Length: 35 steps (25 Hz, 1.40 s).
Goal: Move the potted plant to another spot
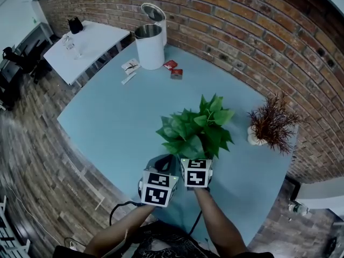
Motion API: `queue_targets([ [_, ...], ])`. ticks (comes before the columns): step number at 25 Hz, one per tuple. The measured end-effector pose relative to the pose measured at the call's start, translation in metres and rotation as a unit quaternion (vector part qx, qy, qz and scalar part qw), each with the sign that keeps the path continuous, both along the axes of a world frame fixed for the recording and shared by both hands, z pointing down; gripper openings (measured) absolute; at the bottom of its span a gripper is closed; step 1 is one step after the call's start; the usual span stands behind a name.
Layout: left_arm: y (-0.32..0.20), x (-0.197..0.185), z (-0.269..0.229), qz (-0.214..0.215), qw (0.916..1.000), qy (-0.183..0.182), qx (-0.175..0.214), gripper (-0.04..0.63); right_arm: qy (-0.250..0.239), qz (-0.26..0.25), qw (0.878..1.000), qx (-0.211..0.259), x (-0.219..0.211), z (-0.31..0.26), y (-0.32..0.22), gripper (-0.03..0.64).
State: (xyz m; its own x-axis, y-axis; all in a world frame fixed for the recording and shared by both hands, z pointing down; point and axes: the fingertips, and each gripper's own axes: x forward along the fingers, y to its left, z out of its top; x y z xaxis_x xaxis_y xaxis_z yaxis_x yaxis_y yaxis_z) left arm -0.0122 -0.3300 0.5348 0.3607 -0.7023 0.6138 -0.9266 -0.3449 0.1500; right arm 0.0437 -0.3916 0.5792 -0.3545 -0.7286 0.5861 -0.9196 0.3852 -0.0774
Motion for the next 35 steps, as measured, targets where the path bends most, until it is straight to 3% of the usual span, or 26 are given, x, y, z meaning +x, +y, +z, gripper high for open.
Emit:
queue_targets([
  [10,0.005,-0.005,0.000,-0.007,1.0000,0.000,0.002,-0.002,-0.015,-0.002,1.000,0.001,-0.001,-0.002,0.003,0.440],
  [18,0.017,-0.012,-0.005,-0.002,0.9999,0.012,0.008,-0.002,0.008,0.013,1.000,0.008,0.004,-0.005,0.019,0.436],
  [35,0.061,-0.013,-0.016,0.096,0.9939,0.046,0.028,0.002,0.016,0.089,0.995,0.029,-0.003,-0.030,0.096,0.225],
])
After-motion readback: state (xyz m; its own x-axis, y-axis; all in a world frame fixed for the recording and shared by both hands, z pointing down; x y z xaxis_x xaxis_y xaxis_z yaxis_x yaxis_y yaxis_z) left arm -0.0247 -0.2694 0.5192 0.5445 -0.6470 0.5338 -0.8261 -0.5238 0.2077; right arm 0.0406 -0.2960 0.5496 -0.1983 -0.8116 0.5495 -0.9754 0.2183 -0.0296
